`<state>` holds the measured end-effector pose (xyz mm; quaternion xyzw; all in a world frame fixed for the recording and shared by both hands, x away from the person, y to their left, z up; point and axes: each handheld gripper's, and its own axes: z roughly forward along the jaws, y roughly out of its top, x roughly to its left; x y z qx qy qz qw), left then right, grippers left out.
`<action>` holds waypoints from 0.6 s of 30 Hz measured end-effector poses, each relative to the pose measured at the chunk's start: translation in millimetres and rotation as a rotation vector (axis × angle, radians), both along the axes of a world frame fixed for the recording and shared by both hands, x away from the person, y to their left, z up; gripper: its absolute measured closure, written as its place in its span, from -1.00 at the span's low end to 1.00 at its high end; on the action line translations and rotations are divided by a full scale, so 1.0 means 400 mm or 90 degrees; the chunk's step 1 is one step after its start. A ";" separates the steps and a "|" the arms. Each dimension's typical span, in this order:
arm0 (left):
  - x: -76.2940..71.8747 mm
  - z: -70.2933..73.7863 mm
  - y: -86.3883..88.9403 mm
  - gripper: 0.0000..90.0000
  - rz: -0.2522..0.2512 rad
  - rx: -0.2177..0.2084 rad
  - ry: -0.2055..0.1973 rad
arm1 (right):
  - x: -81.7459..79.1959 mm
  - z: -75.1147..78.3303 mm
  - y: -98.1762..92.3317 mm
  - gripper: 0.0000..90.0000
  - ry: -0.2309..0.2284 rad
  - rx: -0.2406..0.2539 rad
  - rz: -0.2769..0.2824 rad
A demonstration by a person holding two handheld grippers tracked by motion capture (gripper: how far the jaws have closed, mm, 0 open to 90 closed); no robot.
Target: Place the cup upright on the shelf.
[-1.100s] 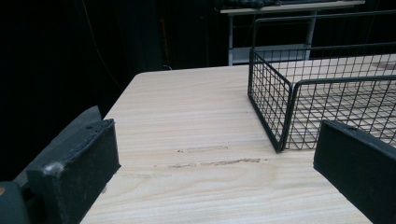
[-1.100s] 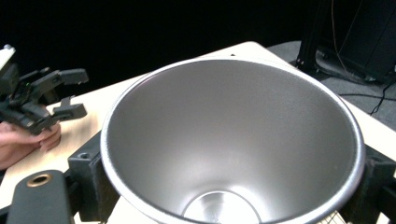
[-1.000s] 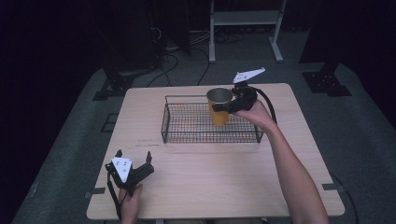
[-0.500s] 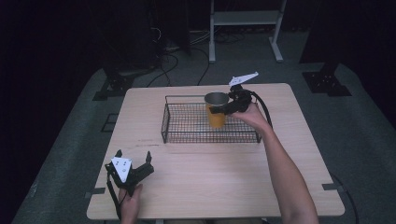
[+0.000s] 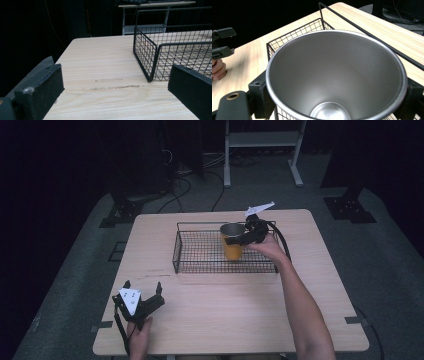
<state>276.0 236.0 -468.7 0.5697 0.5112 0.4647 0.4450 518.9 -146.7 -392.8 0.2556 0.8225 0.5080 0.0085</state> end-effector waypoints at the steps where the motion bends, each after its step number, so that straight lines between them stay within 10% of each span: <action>1: 0.000 0.000 0.000 -1.00 0.000 0.000 0.000 | 0.000 0.000 0.000 -0.73 0.000 0.000 0.000; 18: 0.000 0.000 0.000 -1.00 0.001 -0.002 0.000 | 0.013 -0.036 0.013 -0.73 0.022 -0.004 -0.008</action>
